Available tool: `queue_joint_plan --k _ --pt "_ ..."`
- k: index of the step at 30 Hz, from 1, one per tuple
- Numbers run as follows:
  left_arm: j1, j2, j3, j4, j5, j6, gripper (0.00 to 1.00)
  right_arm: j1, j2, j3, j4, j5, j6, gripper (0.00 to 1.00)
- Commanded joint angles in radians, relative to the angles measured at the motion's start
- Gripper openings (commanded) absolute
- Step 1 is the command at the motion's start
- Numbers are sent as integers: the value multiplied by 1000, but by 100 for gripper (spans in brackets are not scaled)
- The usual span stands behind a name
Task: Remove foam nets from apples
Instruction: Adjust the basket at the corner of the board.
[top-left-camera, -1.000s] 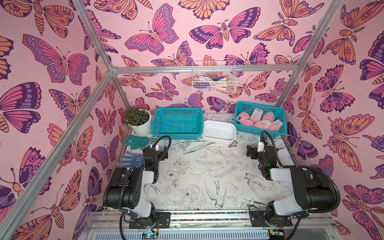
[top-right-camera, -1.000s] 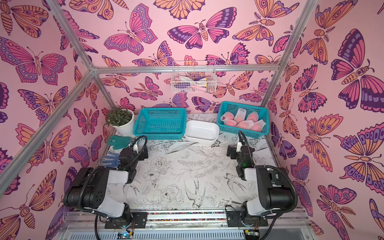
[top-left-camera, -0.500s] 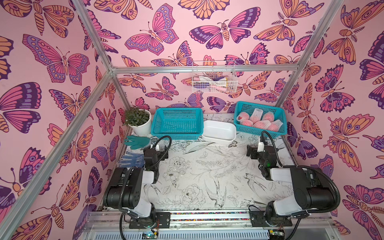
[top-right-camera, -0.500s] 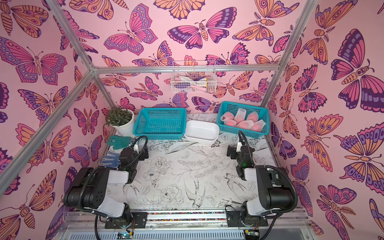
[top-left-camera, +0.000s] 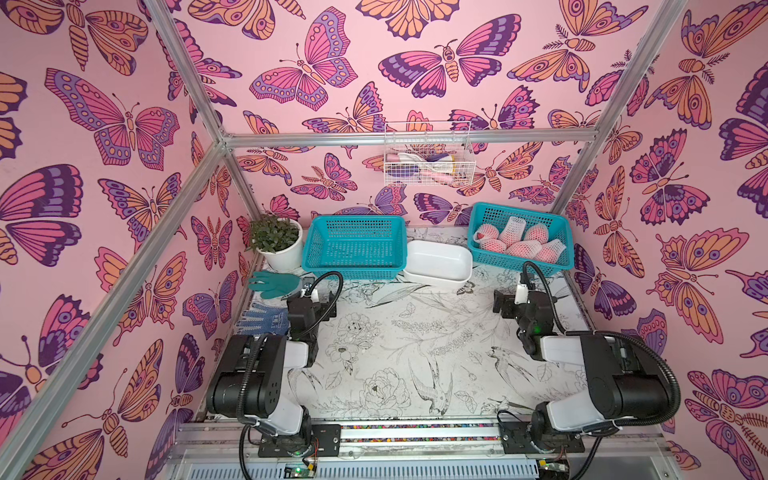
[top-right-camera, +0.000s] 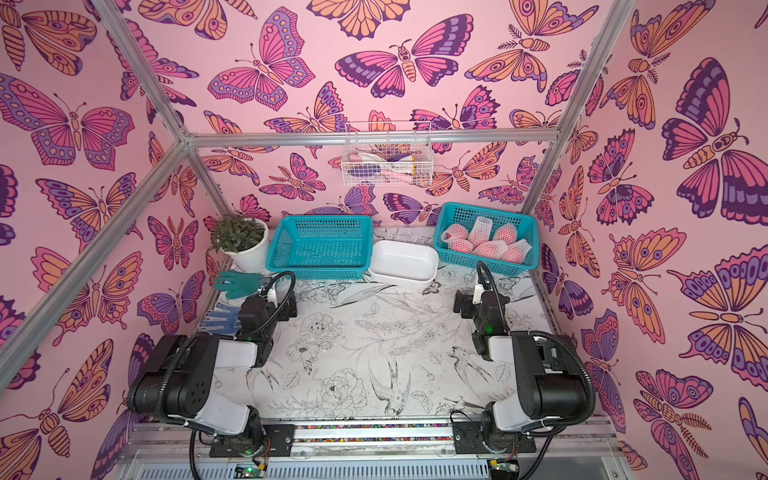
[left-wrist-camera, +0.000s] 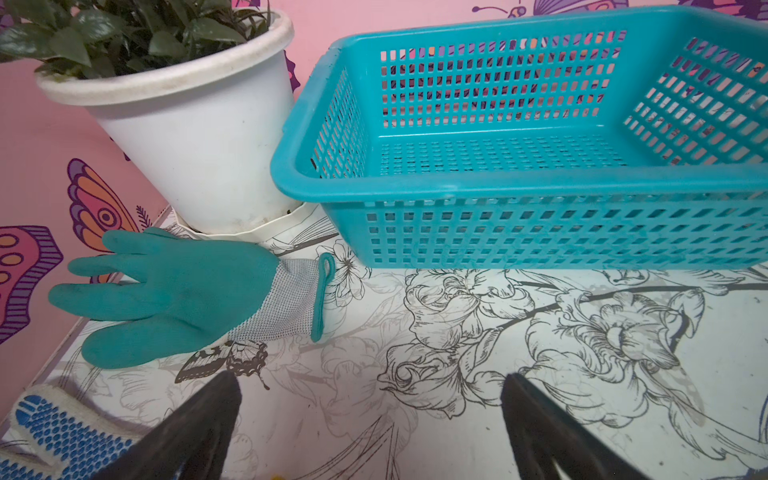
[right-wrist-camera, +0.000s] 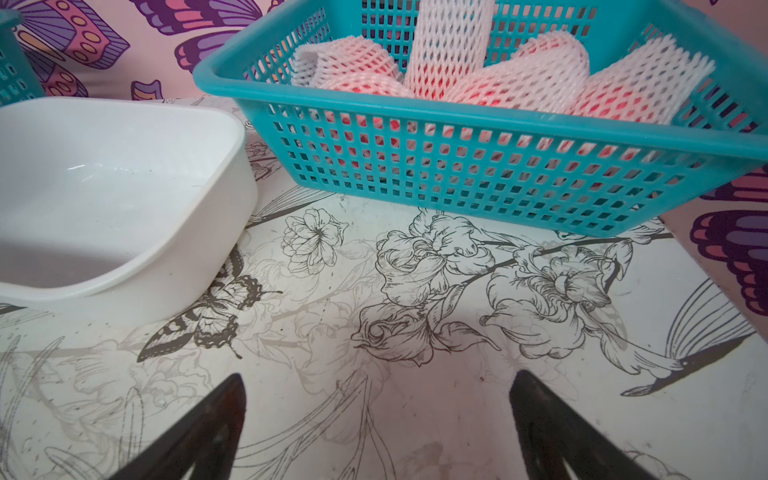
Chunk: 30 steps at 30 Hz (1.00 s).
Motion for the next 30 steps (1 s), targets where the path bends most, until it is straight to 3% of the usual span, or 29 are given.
queue_joint_plan --k 1,4,6,10,13,16,20,25,30 --pt "-3 5 -13 31 -7 -3 100 -4 5 23 6 16 18 99" --pt "0 5 -8 19 -12 -11 100 -4 7 27 0 27 22 99" --pt "50 -6 30 -77 89 -39 100 -6 6 24 5 29 25 99" --pt "55 -47 -43 18 137 -19 100 -6 -94 -46 82 23 15 99" --pt "23 -180 -56 -79 84 -2 100 -5 -281 -38 -98 51 41 99" --pt "-30 -364 -35 -219 68 57 100 -6 -451 51 -406 13 68 99" --pt "-51 -559 109 -589 122 1 100 -4 -537 194 -674 -3 97 99" --pt "-73 -678 225 -876 214 -128 100 -5 -429 503 -1030 60 119 99" --pt "-119 -697 298 -1014 311 -200 100 -11 -165 844 -1248 70 123 99"
